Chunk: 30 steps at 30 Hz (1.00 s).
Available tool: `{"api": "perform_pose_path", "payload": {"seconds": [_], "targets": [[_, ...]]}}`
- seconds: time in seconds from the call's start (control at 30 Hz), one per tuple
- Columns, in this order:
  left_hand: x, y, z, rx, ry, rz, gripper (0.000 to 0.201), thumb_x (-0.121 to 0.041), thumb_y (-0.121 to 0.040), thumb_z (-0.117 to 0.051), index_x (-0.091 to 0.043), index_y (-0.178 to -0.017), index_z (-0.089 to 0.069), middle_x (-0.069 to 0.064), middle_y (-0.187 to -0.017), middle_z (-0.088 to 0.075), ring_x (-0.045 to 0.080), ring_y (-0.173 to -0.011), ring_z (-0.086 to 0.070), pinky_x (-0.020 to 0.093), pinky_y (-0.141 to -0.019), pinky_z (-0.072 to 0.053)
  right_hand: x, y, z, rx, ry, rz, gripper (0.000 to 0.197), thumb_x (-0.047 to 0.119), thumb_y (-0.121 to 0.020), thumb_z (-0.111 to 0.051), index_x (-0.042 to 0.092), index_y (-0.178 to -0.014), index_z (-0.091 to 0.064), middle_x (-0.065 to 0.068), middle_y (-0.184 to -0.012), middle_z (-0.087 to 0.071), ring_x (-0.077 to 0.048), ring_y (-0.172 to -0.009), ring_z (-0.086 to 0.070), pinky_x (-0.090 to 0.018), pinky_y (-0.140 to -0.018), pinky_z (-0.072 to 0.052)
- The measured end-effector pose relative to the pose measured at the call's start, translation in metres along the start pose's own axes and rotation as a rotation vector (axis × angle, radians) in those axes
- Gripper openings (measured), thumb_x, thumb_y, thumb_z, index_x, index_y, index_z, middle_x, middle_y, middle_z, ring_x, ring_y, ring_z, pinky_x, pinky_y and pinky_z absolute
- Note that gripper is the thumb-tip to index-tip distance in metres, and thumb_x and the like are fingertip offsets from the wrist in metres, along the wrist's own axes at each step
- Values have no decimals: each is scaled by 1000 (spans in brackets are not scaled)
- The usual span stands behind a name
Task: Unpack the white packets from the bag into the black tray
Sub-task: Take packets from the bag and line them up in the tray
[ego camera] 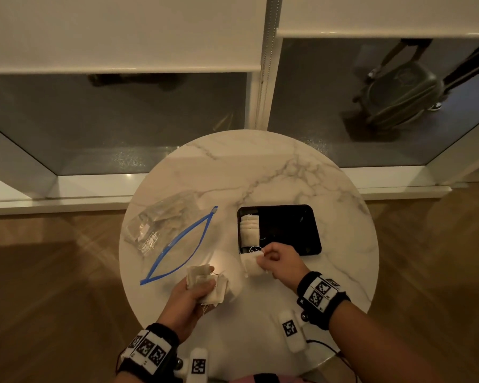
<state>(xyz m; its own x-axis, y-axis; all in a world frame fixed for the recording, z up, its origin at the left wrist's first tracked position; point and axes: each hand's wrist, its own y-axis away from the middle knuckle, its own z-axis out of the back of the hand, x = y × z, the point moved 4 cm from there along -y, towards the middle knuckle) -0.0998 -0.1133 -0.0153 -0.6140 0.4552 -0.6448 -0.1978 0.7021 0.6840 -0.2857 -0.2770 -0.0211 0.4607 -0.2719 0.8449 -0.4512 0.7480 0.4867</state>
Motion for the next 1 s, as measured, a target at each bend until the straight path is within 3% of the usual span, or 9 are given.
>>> {"api": "perform_pose_path", "payload": {"seconds": [0.13,0.27,0.33,0.5,0.63,0.8,1.0], "targets": [[1,3,-9,-25,31,-18,37,-3,-94,-59,-9,-131,-55,18,-119,-71,34,-110,-69,44,-89,-53,6,-11,19,-23,17,39,17,13,-85,-72,20,-98,-63,2,-81,-69,-6,-71,-61,-14,-57,-45],[1,8,-16,-40,48,-43,34,-3,-95,-57,-9,-128,-55,17,-114,-73,30,-103,-72,40,-83,-54,9,-27,34,-89,81,82,15,15,-85,-72,25,-95,-67,1,-88,-71,-14,-85,-67,-24,-76,-55],[1,10,-18,-57,56,-54,33,-3,-95,-57,-9,-128,-56,16,-113,-74,28,-100,-73,39,-81,-55,10,-36,38,-129,88,75,13,16,-85,-72,27,-89,-66,0,-87,-70,-16,-83,-67,-26,-75,-55],[0,14,-19,-92,79,-59,35,-4,-95,-59,-10,-129,-56,16,-116,-73,31,-106,-71,39,-80,-56,12,-55,40,-129,110,22,8,16,-87,-70,21,-91,-66,-1,-89,-68,-15,-78,-64,-23,-57,-52],[-1,14,-16,-117,94,-65,35,-4,-94,-61,-10,-129,-57,16,-116,-73,30,-106,-71,39,-81,-56,4,-70,34,-97,193,-43,12,12,-85,-72,23,-83,-65,-4,-86,-68,-18,-79,-66,-25,-60,-57],[-3,13,-12,-122,116,-71,34,-5,-94,-61,-11,-128,-57,15,-116,-73,28,-105,-72,35,-77,-58,0,-83,20,-48,334,-85,10,12,-81,-77,17,-83,-68,-2,-75,-67,-16,-67,-66,-27,-63,-60],[-3,13,-4,-120,141,-75,36,-3,-94,-60,-10,-129,-56,15,-115,-73,28,-104,-72,35,-75,-58,1,-98,3,-3,457,-115,19,14,-75,-81,26,-70,-67,0,-79,-71,-22,-84,-71,-38,-81,-60]]}}
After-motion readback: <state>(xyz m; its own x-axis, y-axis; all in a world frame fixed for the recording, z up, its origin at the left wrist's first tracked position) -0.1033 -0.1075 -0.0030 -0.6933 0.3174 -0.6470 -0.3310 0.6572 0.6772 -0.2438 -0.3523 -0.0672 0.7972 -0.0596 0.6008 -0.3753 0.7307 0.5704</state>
